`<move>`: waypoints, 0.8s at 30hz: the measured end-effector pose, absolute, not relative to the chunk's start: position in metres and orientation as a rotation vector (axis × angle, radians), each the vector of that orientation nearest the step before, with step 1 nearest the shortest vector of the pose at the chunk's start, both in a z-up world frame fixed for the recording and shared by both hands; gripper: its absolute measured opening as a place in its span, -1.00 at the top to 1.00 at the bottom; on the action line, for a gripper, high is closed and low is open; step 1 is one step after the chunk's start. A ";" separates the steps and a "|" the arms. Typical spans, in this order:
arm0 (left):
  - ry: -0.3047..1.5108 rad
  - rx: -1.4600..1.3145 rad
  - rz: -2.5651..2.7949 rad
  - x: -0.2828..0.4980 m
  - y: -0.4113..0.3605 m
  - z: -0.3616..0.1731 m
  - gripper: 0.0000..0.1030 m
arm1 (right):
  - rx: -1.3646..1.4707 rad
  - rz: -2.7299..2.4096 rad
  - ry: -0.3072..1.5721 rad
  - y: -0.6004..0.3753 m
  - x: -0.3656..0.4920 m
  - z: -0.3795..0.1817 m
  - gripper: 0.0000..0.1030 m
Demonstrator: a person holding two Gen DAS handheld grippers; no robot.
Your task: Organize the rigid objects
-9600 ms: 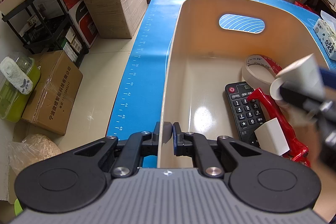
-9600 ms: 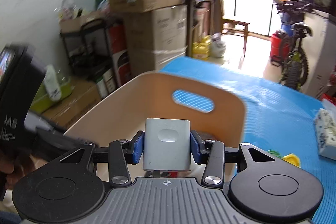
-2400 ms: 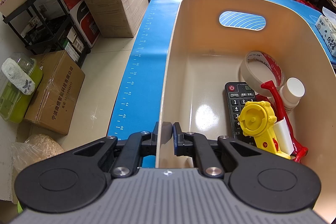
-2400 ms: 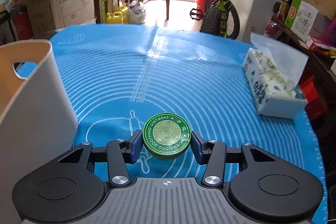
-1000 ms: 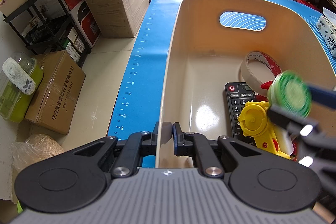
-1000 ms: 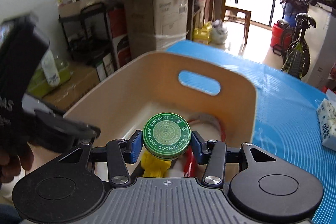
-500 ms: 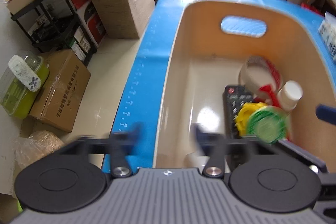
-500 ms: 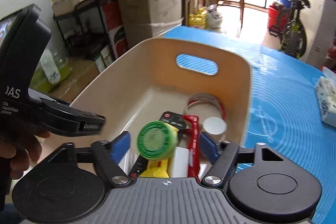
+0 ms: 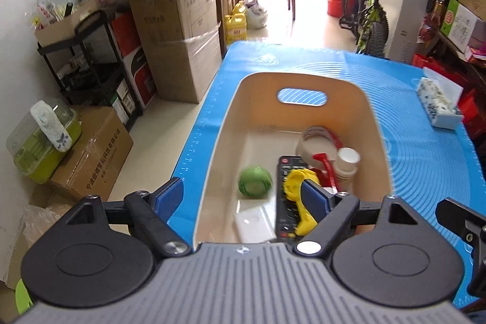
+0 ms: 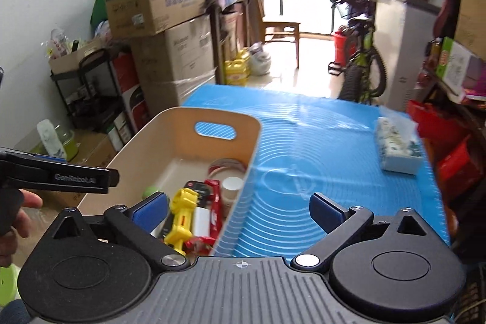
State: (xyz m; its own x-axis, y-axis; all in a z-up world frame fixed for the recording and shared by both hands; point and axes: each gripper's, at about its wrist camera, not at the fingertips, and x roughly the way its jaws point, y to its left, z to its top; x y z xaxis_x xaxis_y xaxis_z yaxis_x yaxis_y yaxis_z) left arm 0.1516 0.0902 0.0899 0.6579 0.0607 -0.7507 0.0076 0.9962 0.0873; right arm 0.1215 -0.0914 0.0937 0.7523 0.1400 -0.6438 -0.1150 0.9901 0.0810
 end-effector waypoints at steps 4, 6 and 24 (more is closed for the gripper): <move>0.824 0.097 0.017 0.126 0.075 0.102 -0.63 | 0.043 0.105 0.684 -0.108 0.092 0.106 -0.93; 0.816 0.093 0.016 0.113 0.069 0.106 -0.63 | 0.042 0.083 0.671 -0.115 0.078 0.111 -0.95; 0.738 0.131 -0.017 0.023 0.021 0.102 -0.63 | 0.054 0.012 0.608 -0.154 -0.020 0.099 -0.95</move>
